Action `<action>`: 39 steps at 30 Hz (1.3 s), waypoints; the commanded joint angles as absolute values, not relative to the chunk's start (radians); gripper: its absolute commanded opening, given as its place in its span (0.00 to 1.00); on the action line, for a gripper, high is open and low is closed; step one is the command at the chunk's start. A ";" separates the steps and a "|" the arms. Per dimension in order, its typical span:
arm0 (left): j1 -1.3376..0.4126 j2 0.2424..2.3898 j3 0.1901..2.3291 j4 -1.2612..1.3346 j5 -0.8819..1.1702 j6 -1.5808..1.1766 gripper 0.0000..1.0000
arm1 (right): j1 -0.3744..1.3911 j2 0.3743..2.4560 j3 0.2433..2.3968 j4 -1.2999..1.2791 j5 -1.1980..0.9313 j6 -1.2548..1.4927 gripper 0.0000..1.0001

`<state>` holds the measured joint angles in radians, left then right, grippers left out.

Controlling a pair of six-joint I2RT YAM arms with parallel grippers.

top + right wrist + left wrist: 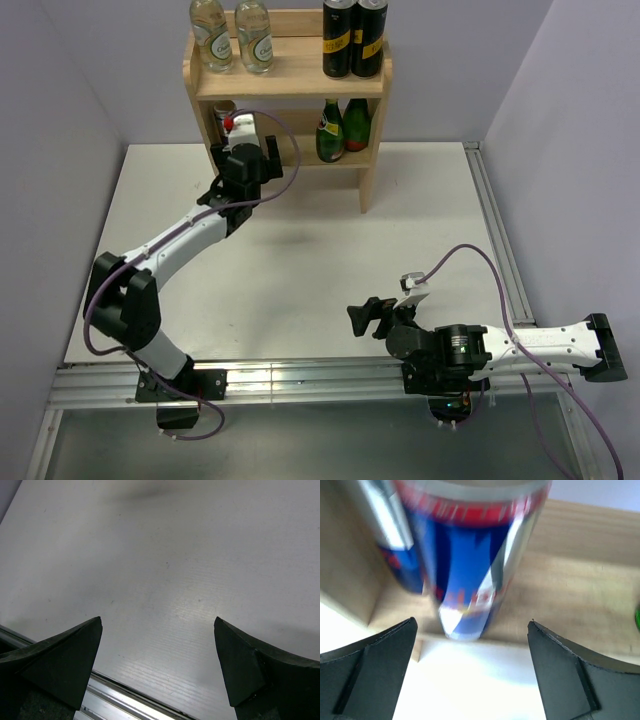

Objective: Place and organize the beverage onto the shelf

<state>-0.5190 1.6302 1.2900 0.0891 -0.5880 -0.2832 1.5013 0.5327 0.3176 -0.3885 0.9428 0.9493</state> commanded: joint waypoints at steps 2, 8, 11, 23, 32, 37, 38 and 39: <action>-0.546 1.487 1.211 0.080 -0.555 -0.314 0.99 | 1.509 0.540 0.333 -0.368 0.989 0.959 1.00; -0.627 1.320 1.040 0.003 -0.615 -0.377 0.99 | 1.511 0.558 0.341 -0.368 0.991 0.956 1.00; -0.681 1.223 0.983 -0.072 -0.646 -0.431 0.99 | 1.511 0.586 0.374 -0.385 1.005 0.968 1.00; -0.770 0.902 1.119 -0.401 -0.732 -0.508 0.99 | 1.512 0.799 1.041 -0.316 1.178 0.434 1.00; -0.770 0.856 1.258 -0.552 -0.651 -0.509 0.99 | 1.513 0.798 1.178 -0.275 1.135 0.278 1.00; -0.772 0.808 1.253 -0.540 -0.626 -0.492 0.99 | 1.511 0.759 1.155 -0.256 1.129 0.267 1.00; -0.770 0.805 1.253 -0.538 -0.624 -0.489 0.99 | 1.511 0.758 1.154 -0.258 1.132 0.267 1.00; -0.770 0.804 1.253 -0.540 -0.621 -0.488 0.99 | 1.511 0.758 1.155 -0.259 1.135 0.265 1.00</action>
<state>-0.7677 0.8211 1.2304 -0.5289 -0.6506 -0.4999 1.5059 0.7738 1.1526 -0.2897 1.1221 0.3035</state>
